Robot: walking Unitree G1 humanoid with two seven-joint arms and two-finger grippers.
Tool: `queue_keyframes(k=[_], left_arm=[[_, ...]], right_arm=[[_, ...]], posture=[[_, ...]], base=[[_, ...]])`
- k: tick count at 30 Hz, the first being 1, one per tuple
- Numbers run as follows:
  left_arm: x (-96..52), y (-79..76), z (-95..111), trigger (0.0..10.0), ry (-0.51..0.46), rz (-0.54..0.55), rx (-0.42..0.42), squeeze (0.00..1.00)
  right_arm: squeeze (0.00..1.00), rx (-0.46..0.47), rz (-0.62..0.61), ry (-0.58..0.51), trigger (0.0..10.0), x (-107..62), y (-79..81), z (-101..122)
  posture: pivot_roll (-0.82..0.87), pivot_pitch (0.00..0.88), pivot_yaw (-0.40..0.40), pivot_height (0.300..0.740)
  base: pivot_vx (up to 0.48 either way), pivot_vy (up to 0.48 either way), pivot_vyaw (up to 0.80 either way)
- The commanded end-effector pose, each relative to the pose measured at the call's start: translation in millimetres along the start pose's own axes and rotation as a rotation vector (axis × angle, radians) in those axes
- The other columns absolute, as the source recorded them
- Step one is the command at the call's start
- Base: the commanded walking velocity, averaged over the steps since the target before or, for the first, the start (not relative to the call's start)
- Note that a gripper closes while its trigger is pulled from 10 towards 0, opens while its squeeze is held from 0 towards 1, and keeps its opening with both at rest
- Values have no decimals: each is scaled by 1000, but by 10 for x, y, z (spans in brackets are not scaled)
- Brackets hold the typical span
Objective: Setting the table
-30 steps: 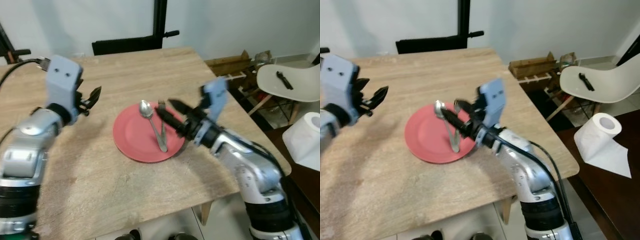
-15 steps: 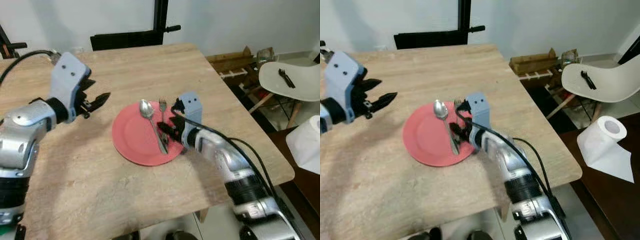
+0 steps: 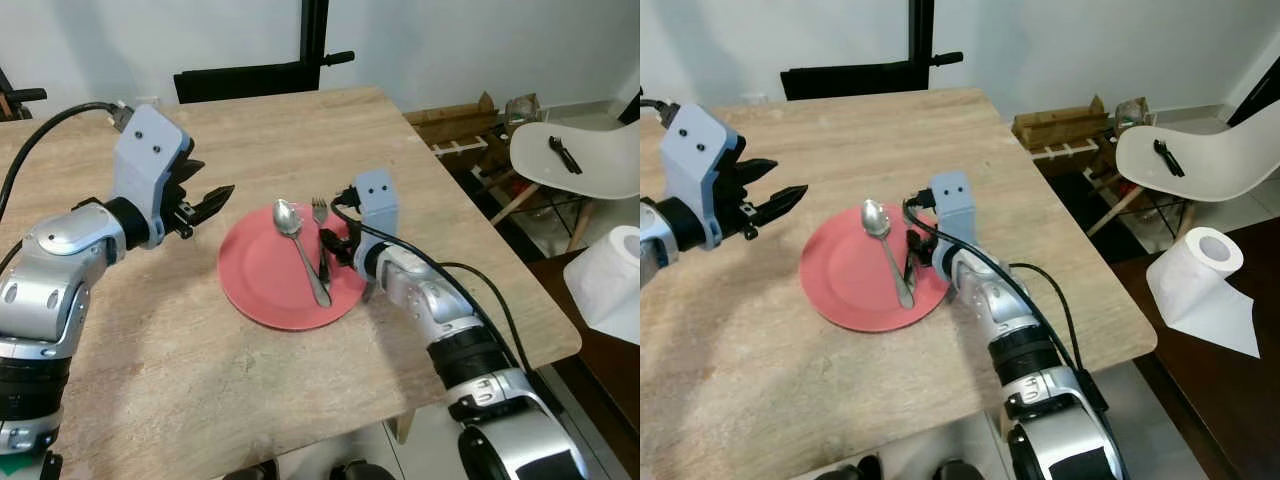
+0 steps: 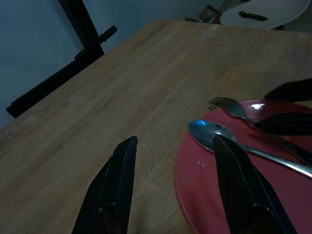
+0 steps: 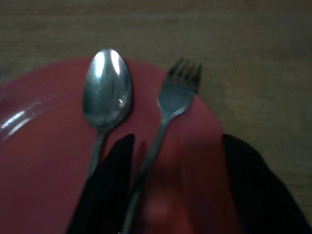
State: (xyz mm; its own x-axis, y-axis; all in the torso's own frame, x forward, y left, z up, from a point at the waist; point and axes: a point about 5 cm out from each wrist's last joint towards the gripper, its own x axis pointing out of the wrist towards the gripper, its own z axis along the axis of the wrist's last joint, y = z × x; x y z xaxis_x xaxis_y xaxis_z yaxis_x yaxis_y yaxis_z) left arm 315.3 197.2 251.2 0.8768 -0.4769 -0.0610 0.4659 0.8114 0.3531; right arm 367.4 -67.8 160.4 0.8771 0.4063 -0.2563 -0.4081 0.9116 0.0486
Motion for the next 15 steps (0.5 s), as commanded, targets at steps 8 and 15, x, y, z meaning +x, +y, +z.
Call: queue_keyframes(k=[8,15], left_arm=[[25,-101,-57,10000,9,-6,-14,0],[30,-119,-70,10000,7,3,-24,0]], right_arm=[[0,-7,10,-17,10000,2,102,73],[0,7,8,55,10000,35,164,-175]], posture=[[-76,62,-20,740],[-65,61,-29,740]], base=[[0,0,0],[0,0,0]])
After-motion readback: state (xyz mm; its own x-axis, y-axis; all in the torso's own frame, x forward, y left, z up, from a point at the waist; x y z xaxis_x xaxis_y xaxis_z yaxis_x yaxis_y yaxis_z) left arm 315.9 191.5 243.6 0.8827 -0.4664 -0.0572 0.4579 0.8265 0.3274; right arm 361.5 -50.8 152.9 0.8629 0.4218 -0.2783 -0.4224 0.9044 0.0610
